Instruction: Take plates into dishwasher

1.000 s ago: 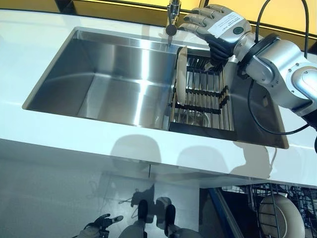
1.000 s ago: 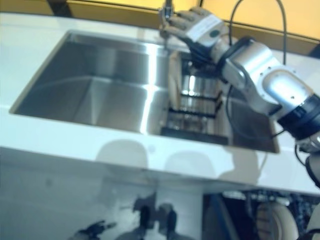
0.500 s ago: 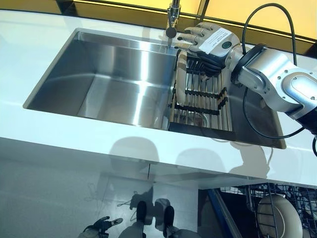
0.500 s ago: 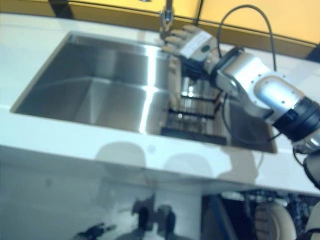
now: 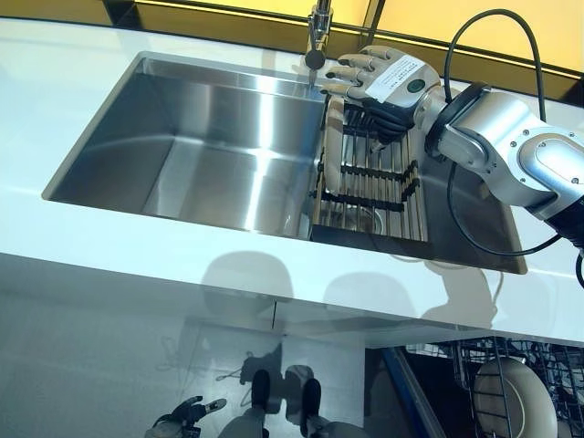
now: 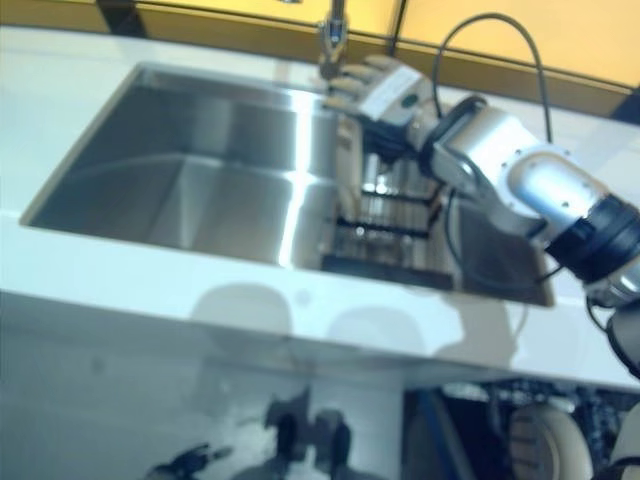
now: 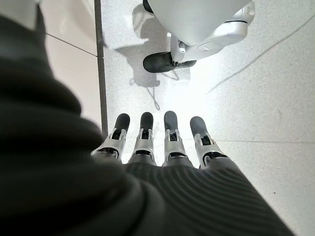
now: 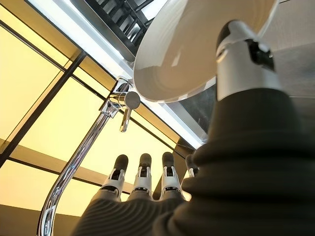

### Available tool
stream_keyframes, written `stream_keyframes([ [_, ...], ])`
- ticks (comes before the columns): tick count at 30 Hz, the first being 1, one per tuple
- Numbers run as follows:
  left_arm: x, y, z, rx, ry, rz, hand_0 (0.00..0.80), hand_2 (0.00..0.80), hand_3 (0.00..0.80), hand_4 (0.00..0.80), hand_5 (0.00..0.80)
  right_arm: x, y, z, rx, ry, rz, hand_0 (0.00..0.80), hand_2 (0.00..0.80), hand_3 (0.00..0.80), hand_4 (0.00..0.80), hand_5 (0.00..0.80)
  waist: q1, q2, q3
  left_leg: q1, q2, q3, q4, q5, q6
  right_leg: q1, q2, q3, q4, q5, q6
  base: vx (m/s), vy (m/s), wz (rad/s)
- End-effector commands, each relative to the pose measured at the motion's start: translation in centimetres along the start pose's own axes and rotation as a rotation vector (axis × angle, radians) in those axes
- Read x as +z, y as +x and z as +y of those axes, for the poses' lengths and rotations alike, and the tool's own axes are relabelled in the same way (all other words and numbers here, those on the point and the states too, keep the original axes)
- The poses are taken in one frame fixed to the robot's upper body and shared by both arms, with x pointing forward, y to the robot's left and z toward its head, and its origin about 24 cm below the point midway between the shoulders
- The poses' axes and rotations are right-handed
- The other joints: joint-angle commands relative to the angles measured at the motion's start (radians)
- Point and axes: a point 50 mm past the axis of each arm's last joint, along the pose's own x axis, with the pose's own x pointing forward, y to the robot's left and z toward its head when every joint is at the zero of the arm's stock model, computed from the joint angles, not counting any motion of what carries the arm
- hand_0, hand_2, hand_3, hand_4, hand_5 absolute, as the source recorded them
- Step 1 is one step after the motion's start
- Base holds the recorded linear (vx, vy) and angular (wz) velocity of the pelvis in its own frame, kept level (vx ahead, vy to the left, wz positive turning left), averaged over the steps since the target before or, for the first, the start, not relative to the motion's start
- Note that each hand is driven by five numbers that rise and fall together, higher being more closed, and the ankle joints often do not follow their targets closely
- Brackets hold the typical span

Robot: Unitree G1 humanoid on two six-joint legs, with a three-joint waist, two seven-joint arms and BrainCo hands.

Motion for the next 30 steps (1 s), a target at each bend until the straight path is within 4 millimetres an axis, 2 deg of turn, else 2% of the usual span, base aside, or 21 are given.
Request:
stream_keyframes([
  [1, -0.74, -0.08, 0.61, 0.015, -0.025, 0.022, 0.0, 0.0, 0.0, 0.0, 0.0, -1.47, -0.24, -1.46, -0.057, -0.07, 0.049, 0.0, 0.0, 0.0, 0.0, 0.0, 0.034, -0.02, -0.03, -0.003, 0.008, 0.008, -0.006, -0.074, -0.008, -0.016, 0.002, -0.004, 0.013, -0.041, 0.066, 0.0, 0.0, 0.0],
  [30, 0.06, -0.07, 0.67, 0.012, -0.077, -0.034, 0.0, 0.0, 0.0, 0.0, 0.0, -0.63, -0.09, -1.28, -0.014, -0.12, 0.015, 0.0, 0.0, 0.0, 0.0, 0.0, 0.044, -0.02, 0.004, -0.028, 0.008, 0.005, -0.006, -0.063, -0.008, -0.042, 0.0, -0.015, 0.022, -0.037, 0.067, 0.0, 0.0, 0.0],
])
